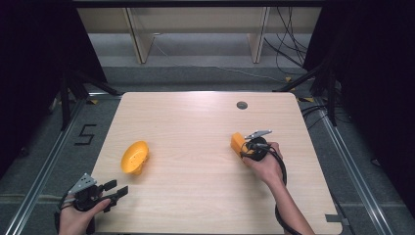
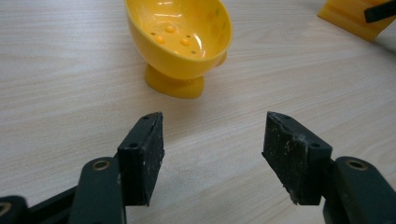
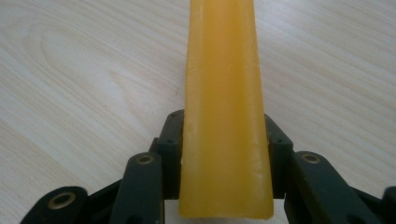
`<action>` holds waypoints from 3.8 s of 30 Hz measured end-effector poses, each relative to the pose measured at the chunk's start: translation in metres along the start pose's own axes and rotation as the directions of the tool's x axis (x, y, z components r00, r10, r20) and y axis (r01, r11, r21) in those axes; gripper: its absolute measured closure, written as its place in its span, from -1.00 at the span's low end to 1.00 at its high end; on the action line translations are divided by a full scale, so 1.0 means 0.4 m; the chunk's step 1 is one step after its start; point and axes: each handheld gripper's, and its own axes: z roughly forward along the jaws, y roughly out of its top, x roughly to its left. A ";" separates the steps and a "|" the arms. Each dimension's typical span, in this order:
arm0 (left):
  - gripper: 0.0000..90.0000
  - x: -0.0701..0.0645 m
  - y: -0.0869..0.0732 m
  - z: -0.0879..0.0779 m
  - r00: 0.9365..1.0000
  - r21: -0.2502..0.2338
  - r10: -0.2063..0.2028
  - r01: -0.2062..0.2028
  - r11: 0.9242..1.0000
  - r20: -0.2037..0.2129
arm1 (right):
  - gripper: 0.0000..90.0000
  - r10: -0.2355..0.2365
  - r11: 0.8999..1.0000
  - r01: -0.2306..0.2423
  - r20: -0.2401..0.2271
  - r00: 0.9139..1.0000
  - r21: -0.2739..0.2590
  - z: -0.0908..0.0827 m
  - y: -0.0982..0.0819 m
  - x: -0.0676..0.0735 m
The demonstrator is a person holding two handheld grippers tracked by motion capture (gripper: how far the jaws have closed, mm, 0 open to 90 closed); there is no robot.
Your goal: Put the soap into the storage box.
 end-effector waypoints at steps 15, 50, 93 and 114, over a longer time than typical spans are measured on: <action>-0.16 0.001 0.000 0.001 1.000 -0.005 0.000 0.000 1.000 0.005 | 0.37 -0.077 0.997 0.077 -0.008 0.997 -0.005 -0.010 -0.004 0.000; -0.18 -0.007 0.002 0.001 1.000 -0.002 0.014 -0.014 1.000 0.016 | 0.37 -0.138 0.990 0.128 -0.189 0.972 -0.064 -0.128 -0.030 0.036; -0.53 -0.225 0.128 0.126 0.814 -0.077 0.382 -0.390 0.918 0.438 | 0.37 -0.536 0.844 0.485 -0.403 0.742 -0.230 -0.197 -0.017 0.240; -0.35 -0.338 0.142 0.173 0.669 -0.132 0.467 -0.488 0.863 0.578 | 0.37 -0.645 0.755 0.601 -0.457 0.612 -0.261 -0.185 -0.021 0.295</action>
